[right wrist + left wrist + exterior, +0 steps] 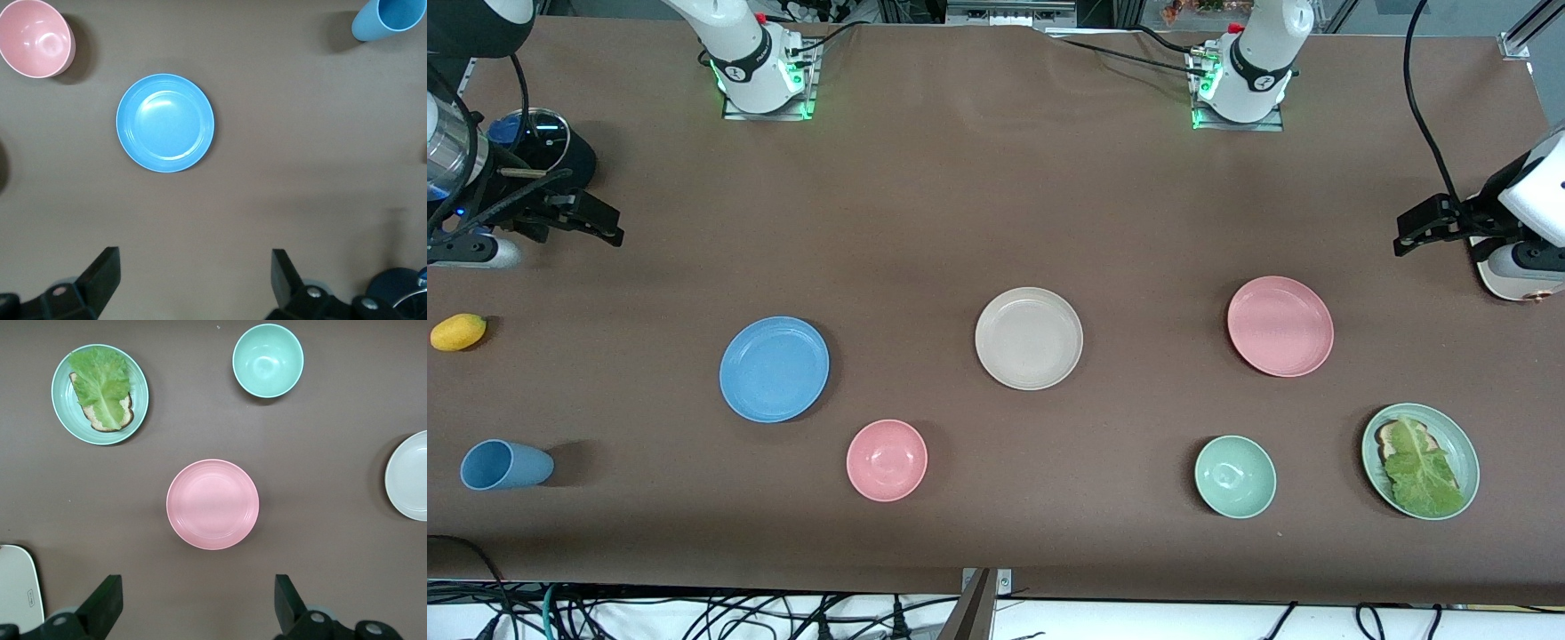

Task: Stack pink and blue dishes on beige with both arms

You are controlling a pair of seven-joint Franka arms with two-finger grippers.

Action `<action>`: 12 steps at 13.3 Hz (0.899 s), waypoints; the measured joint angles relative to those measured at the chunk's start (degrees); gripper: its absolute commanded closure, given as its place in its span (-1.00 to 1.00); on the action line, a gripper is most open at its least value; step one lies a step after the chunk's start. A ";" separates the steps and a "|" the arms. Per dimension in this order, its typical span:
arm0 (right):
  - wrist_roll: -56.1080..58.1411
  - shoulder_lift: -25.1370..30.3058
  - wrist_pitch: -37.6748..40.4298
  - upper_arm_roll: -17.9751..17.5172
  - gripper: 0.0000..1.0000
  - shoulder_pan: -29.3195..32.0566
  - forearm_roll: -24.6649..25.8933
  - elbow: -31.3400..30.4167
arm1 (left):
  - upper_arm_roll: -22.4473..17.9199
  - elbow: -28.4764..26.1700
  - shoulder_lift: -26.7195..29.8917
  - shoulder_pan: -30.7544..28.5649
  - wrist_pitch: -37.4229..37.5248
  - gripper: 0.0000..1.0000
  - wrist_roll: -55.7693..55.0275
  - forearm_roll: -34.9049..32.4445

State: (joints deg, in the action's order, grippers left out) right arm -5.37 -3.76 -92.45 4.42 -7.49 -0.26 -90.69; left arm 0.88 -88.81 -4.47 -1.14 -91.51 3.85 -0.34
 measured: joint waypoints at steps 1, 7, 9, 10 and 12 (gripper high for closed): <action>-0.12 0.00 -0.03 -0.01 -1.00 0.00 0.00 0.00 | 0.03 0.00 0.00 0.02 0.00 -1.00 0.00 0.00; -1.11 0.00 -0.29 -0.13 -1.00 -0.01 -0.01 0.00 | 0.09 0.00 0.00 0.05 0.00 -1.00 0.00 0.00; -1.13 0.00 -0.41 -0.18 -1.00 -0.02 -0.02 0.00 | 0.09 0.00 0.00 0.04 0.00 -1.00 0.00 0.00; -1.14 0.00 -0.45 -0.20 -1.00 -0.02 -0.03 0.00 | 0.09 0.00 0.00 0.03 0.00 -1.00 0.00 0.00; -1.15 0.00 -0.46 -0.22 -1.00 -0.03 -0.03 0.00 | 0.07 0.00 0.00 0.01 0.00 -1.00 0.00 0.00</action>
